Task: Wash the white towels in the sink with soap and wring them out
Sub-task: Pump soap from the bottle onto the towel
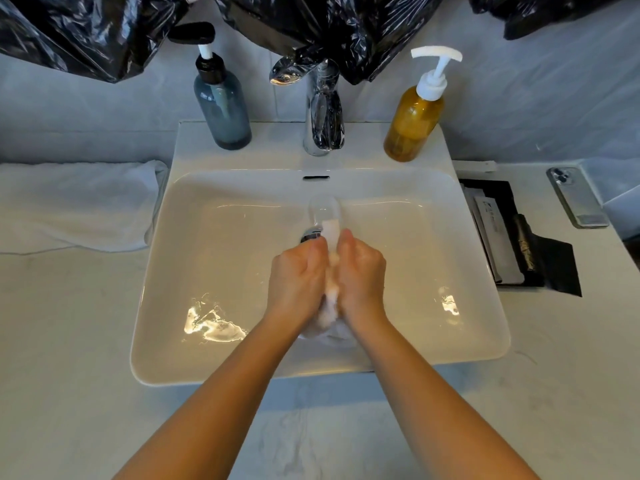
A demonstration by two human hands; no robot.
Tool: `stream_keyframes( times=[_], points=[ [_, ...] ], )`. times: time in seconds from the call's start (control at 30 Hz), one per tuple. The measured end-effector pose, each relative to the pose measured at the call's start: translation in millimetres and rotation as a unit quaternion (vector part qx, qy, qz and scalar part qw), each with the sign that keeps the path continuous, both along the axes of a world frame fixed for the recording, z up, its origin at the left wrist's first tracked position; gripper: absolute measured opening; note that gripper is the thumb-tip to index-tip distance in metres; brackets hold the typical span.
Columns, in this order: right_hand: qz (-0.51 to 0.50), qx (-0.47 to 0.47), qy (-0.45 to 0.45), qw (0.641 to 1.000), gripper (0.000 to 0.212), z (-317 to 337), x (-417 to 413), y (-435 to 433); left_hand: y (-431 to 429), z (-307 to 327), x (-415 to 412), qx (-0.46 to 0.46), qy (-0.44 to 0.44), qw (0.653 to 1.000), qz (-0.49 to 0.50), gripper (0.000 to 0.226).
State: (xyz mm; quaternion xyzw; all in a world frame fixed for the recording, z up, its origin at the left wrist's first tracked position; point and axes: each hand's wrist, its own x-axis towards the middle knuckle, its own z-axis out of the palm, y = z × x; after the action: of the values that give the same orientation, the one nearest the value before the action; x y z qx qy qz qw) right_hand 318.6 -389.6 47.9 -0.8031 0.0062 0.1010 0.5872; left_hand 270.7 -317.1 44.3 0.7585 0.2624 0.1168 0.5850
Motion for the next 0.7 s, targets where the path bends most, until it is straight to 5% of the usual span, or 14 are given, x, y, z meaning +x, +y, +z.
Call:
stream_keyframes(
  times=[0.13, 0.3, 0.47, 0.7],
  points=[
    [0.017, 0.024, 0.075, 0.997, 0.053, -6, 2, -9, -9, 1, 3, 0.058, 0.036, 0.998, -0.004, 0.045],
    [0.064, 0.008, 0.056, 0.996, 0.05, 0, -27, -14, 9, -14, 22, 0.01, 0.106, 0.994, 0.021, 0.044],
    [0.019, -0.014, 0.168, 0.985, 0.054, -9, 10, -13, -19, 0, -1, 0.047, 0.075, 0.996, -0.019, 0.045],
    [0.033, 0.01, 0.077, 0.996, 0.049, -8, -15, -19, 2, -10, 30, 0.008, 0.148, 0.989, -0.026, 0.028]
  ],
)
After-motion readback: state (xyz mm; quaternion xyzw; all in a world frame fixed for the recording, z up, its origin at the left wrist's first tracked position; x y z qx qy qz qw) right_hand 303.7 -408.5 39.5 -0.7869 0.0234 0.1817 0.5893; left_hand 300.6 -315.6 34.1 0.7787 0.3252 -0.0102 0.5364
